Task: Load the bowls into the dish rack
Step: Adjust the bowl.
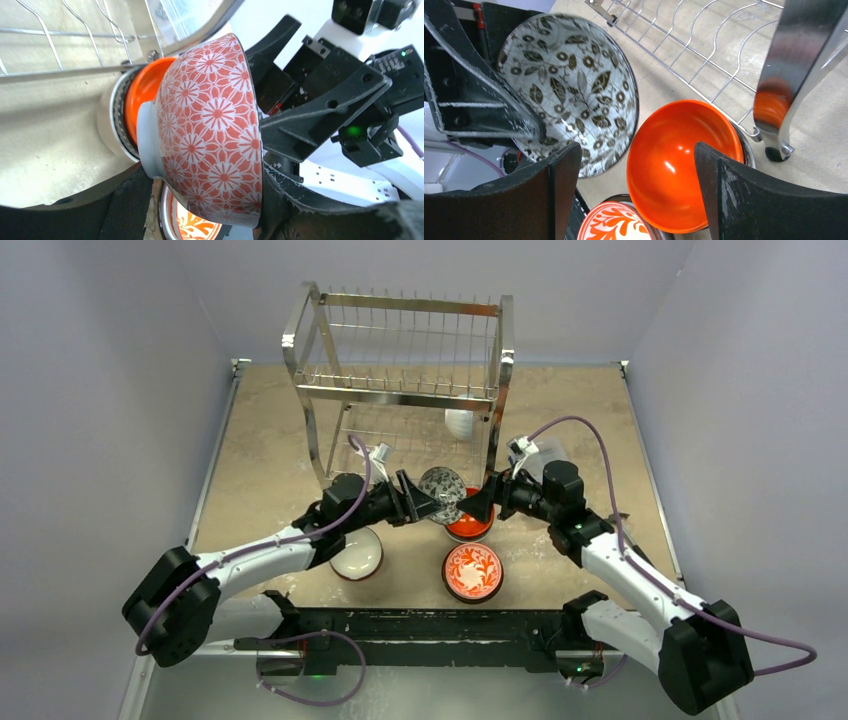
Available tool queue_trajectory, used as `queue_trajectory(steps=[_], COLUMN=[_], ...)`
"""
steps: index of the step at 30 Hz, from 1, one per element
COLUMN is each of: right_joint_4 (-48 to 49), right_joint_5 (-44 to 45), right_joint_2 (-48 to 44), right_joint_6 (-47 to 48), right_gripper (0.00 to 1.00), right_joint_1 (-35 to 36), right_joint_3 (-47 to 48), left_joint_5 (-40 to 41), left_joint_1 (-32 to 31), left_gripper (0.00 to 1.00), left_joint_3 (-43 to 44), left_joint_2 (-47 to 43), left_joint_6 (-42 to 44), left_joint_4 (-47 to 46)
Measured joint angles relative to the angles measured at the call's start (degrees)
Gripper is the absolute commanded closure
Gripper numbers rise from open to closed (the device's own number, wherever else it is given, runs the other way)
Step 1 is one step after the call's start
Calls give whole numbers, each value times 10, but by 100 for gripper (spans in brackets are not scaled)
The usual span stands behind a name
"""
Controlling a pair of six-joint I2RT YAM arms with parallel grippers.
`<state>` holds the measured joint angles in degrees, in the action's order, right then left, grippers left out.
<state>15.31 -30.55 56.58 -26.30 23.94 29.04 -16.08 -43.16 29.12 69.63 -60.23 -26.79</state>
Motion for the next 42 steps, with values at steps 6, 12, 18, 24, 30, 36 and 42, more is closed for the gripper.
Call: queue_trajectory(steps=[6,12,18,24,30,36,42], right_joint_4=[-21,-31,-43,-61,-65,-78,-90], right_joint_5=[27,48,60,70,71,75,83], right_joint_2=[-18,-49,-53,-62,-69,-76,-80], right_joint_6=[0,0,0,1,4,9,14], right_gripper=[3,2,2,2,2,2,3], right_joint_1=[0,0,0,0,0,0,0], right_joint_3=[0,0,0,0,0,0,0], left_joint_5=[9,19,42,65,92,118,148], left_joint_1=[35,66,95,128,151,155,155], left_gripper=[100,100,100,100,100,100,100], left_joint_3=[0,4,27,59,100,164,216], left_joint_2=[-11,14,72,139,197,265,309], left_joint_6=[16,40,71,104,135,169,200], left_joint_4=[5,6,-2,-23,-29,-33,-36])
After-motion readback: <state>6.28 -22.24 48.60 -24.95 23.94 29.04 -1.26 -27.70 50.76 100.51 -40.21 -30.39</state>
